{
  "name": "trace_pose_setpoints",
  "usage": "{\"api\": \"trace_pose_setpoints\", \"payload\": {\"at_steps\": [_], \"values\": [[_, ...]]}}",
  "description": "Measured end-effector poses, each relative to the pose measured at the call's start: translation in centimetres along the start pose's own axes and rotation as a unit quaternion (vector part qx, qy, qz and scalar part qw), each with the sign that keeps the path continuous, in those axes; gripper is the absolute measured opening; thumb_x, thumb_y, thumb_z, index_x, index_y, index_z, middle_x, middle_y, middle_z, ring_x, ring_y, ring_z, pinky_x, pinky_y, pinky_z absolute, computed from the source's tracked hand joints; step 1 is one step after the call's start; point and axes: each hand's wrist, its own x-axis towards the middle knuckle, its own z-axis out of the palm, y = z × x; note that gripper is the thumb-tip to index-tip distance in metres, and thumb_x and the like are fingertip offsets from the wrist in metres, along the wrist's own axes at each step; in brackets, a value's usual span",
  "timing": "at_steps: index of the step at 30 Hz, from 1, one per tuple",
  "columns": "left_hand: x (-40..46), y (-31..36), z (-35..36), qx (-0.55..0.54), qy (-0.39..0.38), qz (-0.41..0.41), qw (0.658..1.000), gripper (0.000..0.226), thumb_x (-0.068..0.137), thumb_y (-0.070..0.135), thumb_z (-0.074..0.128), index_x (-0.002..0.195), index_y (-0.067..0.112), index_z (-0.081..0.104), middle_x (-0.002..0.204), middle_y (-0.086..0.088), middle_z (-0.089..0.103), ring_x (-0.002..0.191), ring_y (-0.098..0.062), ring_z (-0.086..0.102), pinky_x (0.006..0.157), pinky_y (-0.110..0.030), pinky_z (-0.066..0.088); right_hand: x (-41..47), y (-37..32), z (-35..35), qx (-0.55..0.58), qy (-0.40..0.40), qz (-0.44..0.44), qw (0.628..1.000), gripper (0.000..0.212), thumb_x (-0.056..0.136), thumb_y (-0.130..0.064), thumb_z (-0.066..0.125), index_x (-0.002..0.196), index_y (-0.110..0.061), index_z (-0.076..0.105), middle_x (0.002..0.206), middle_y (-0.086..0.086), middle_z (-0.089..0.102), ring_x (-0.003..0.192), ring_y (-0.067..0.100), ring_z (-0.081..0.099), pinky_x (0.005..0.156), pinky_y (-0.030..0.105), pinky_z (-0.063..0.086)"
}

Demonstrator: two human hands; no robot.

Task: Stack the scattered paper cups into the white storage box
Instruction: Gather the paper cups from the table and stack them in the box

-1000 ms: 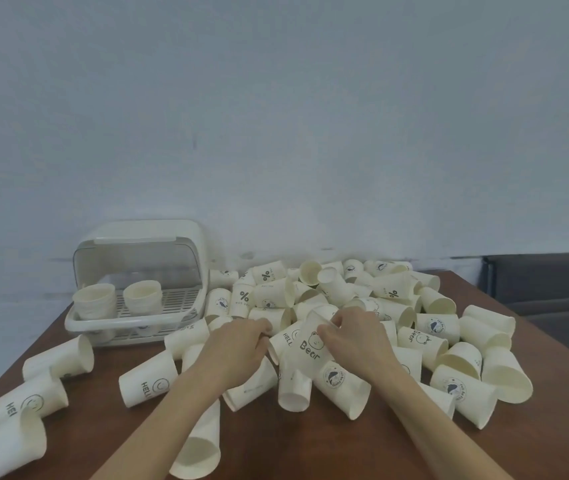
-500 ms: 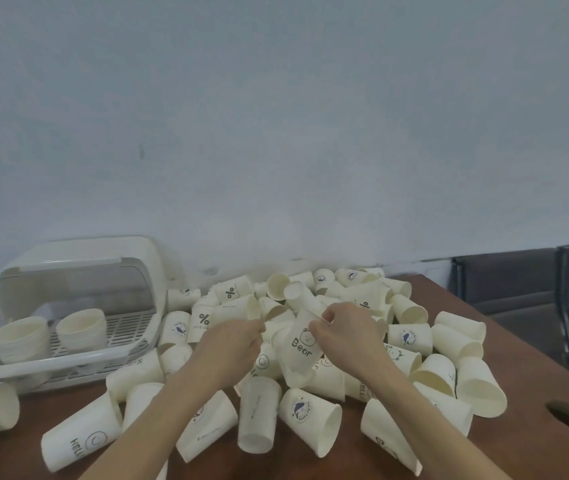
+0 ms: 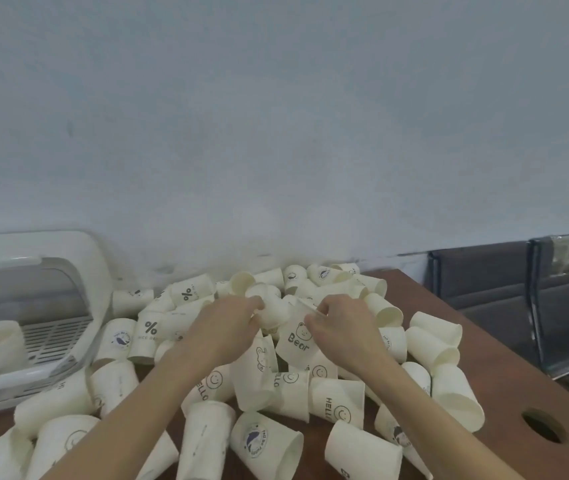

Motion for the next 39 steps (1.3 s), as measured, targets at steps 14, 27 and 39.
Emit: {"api": "trace_pose_setpoints", "payload": {"at_steps": [14,27,39], "values": [[8.9,9.1,5.5,0.064,-0.031,0.041,0.997,0.032,0.098,0.022,0.037,0.125,0.025,0.053,0.119,-0.004,0.061,0.109,-0.026,0.056,0.086,-0.043,0.048,3.6,8.3,-3.5,-0.062,-0.011,0.004,0.998,0.023,0.081,-0.025,0.050,0.065,-0.008,0.049,0.068,0.006,0.058,0.065,0.024,0.048,0.064,0.036,0.044],[13.9,12.9,10.1,0.202,-0.025,0.126,0.971,0.046,0.088,-0.001,0.042,0.128,0.022,0.043,0.090,0.000,0.047,0.084,-0.025,0.057,0.060,-0.035,0.032,5.7,15.0,-4.6,-0.028,-0.010,0.022,0.999,0.027,0.079,-0.029,0.049,0.060,-0.014,0.037,0.070,0.009,0.057,0.070,0.031,0.053,0.058,0.037,0.042],[13.5,13.1,8.6,0.270,-0.013,0.119,0.955,0.033,0.085,-0.008,0.048,0.111,0.011,0.054,0.106,-0.007,0.056,0.101,-0.027,0.057,0.064,-0.034,0.033,5.1,14.3,-5.0,-0.034,-0.015,0.026,0.999,0.026,0.080,-0.030,0.048,0.063,-0.011,0.042,0.071,0.006,0.059,0.068,0.027,0.053,0.060,0.037,0.045]]}}
